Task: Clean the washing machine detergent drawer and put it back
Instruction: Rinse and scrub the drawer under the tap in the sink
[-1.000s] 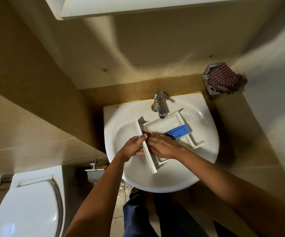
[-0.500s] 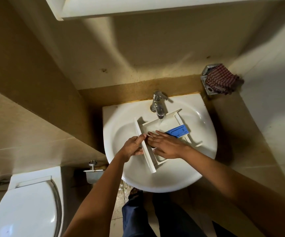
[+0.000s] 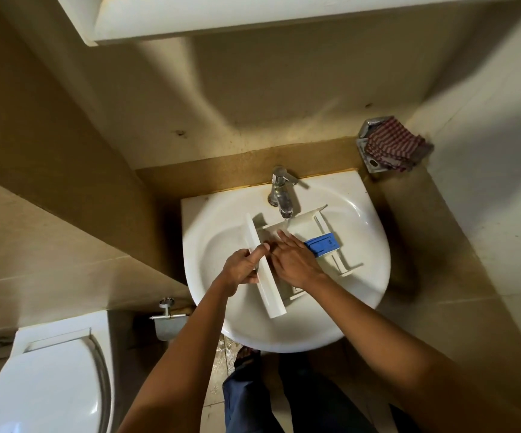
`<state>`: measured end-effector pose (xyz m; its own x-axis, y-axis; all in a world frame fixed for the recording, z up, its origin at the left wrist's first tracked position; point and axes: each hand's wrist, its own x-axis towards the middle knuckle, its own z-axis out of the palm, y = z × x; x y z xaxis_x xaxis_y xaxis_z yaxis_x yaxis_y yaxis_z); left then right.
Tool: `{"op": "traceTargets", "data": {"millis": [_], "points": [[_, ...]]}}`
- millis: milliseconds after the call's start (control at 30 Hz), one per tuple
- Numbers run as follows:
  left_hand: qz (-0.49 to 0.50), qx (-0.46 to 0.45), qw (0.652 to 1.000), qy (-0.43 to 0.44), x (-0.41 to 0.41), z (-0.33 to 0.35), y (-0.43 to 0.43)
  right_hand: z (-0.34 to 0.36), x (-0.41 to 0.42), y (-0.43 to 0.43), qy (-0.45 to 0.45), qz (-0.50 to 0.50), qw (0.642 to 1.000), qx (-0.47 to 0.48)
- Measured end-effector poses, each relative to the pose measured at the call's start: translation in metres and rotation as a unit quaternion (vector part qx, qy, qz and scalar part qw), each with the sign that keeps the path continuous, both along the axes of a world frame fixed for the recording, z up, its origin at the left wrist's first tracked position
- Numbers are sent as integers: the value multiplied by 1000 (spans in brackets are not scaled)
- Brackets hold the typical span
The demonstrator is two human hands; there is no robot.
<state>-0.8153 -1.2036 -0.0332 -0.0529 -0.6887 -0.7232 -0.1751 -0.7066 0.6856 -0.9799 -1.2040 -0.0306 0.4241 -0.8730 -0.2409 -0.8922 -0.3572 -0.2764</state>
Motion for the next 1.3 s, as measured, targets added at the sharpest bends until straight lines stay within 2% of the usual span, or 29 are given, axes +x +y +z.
{"op": "traceTargets", "data": {"millis": [67, 167, 267, 367, 433, 500, 600, 667, 767, 867, 1033, 1167, 1300], "points": [[-7, -3, 1000, -12, -3, 3, 1, 5, -8, -6, -12, -9, 1000, 12], [1, -2, 1000, -29, -3, 6, 2, 12, -25, -30, 49, -68, 995, 47], [2, -6, 1000, -30, -4, 7, 4, 14, -37, -53, 97, -177, 974, 101], [2, -12, 999, -31, -6, 9, 5, 16, -23, -58, 135, -225, 945, 194], [-3, -12, 1000, -27, -7, 9, 5, 16, -5, -56, 165, -199, 938, 233], [-4, -14, 1000, -27, -7, 11, 5, 20, 7, -51, 158, -137, 945, 251], [0, -14, 1000, -24, -6, 12, 5, 24, 1, -39, 79, -1, 975, 208], [-3, -16, 1000, -16, -5, 12, 6, 29, -17, -33, 21, 34, 979, 200], [-15, -28, 999, -8, -5, 13, 8, 36, -55, -40, 5, 5, 983, 183], [0, -22, 1000, -7, -3, 12, 9, 31, -70, -53, 55, -66, 982, 168], [4, -10, 1000, -4, -1, 14, 7, 27, -19, -49, 133, -56, 973, 180], [13, -17, 1000, -22, -4, 16, 8, 26, 9, -35, 62, 11, 980, 188], [15, -15, 999, -29, -5, 19, 9, 30, -21, -31, -14, 26, 985, 169]]}}
